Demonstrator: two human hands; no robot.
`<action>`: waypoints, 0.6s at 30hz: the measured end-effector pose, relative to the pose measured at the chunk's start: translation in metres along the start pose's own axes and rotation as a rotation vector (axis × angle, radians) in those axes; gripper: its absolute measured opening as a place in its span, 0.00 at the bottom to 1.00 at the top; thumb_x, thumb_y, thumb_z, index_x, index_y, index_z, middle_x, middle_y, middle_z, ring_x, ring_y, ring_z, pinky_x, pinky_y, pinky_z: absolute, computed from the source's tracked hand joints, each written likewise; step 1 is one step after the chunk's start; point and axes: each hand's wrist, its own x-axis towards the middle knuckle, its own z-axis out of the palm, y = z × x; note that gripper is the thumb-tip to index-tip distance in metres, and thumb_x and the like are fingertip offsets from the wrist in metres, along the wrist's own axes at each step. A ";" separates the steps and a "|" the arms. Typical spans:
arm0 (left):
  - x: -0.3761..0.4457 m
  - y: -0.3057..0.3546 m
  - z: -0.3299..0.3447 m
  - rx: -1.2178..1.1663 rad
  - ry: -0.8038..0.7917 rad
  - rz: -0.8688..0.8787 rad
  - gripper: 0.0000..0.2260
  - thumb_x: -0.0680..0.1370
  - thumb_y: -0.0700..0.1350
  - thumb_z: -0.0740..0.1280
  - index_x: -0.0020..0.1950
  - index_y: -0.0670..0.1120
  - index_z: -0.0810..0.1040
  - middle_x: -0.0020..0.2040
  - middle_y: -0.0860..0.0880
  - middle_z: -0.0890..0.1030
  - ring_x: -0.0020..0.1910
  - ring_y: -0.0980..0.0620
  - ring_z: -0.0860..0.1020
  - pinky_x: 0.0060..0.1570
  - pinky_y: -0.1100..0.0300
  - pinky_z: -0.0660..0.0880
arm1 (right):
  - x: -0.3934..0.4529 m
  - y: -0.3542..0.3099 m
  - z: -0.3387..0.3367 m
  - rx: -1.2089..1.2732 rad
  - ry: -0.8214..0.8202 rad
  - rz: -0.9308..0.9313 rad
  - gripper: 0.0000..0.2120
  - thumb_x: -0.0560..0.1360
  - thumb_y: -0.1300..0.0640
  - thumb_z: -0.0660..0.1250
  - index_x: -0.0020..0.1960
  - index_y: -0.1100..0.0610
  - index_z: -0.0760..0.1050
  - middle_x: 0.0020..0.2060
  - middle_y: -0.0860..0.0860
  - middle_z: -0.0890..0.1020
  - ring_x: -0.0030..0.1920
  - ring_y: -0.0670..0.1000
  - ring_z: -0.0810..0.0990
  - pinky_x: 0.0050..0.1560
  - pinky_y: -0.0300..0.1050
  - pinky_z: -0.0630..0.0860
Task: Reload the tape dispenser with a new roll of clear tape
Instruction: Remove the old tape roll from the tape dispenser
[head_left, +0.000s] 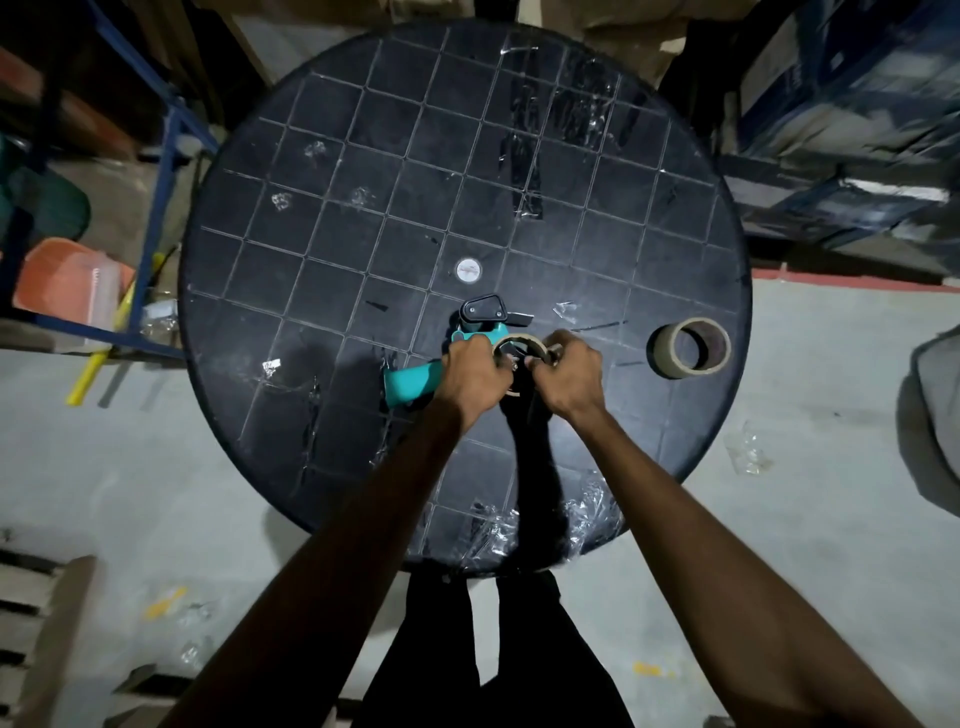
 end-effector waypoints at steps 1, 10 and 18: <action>0.002 0.001 0.003 -0.019 -0.013 0.000 0.12 0.79 0.47 0.66 0.56 0.40 0.79 0.56 0.37 0.81 0.58 0.36 0.77 0.57 0.49 0.76 | 0.001 -0.003 0.000 0.001 -0.016 -0.046 0.11 0.73 0.57 0.72 0.55 0.57 0.82 0.48 0.56 0.86 0.50 0.58 0.84 0.53 0.46 0.79; 0.014 -0.009 0.010 -0.203 0.002 -0.065 0.10 0.73 0.42 0.76 0.54 0.44 0.86 0.49 0.44 0.86 0.46 0.45 0.85 0.50 0.50 0.84 | 0.018 0.002 -0.005 0.163 -0.052 0.044 0.11 0.61 0.59 0.82 0.36 0.55 0.81 0.31 0.50 0.85 0.30 0.47 0.85 0.36 0.45 0.85; 0.011 0.000 0.010 -0.143 0.077 -0.083 0.13 0.75 0.44 0.74 0.59 0.46 0.85 0.55 0.45 0.85 0.50 0.49 0.82 0.48 0.65 0.73 | 0.014 -0.002 -0.009 0.259 0.018 0.060 0.11 0.62 0.64 0.82 0.33 0.54 0.81 0.29 0.48 0.82 0.29 0.47 0.81 0.35 0.44 0.85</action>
